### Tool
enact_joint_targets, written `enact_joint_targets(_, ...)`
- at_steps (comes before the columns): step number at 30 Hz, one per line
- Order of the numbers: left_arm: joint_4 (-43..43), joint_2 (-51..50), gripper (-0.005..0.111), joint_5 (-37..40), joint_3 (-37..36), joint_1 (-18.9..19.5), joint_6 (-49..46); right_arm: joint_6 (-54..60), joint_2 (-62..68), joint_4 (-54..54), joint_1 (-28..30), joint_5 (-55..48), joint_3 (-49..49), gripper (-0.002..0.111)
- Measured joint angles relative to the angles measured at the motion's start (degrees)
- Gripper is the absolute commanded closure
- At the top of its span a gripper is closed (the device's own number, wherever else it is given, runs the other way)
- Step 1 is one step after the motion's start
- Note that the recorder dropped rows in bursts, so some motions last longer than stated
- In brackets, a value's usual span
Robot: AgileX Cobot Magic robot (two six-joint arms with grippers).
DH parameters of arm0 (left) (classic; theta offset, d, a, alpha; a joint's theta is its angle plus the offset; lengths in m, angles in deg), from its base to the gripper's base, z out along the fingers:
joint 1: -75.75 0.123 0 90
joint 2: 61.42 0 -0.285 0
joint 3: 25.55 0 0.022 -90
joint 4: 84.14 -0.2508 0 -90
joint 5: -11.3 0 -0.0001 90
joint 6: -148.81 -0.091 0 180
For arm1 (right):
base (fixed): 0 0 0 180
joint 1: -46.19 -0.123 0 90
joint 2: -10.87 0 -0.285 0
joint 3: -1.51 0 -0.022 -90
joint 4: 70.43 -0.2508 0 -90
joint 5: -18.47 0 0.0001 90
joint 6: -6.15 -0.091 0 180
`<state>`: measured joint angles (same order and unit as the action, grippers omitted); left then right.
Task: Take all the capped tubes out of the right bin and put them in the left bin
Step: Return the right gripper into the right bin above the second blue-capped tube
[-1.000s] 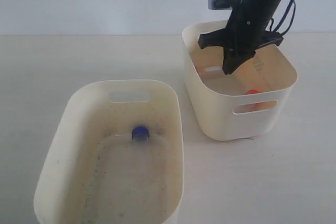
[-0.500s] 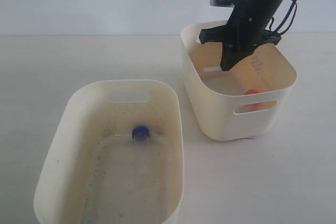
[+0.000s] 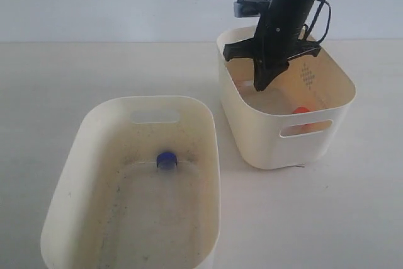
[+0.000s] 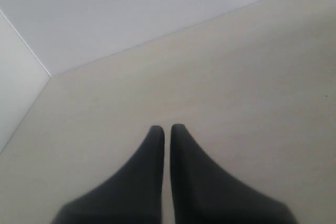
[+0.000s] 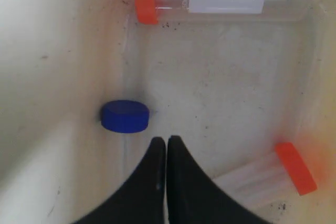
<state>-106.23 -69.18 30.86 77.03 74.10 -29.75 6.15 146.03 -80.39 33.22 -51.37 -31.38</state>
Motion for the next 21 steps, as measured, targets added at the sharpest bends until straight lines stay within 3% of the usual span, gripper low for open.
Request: enact_joint_targets(21, 0.0, 0.0, 0.102, 0.0, 0.0, 0.0, 0.0, 0.6, 0.5, -0.7, 2.6, 0.0, 0.0, 0.109)
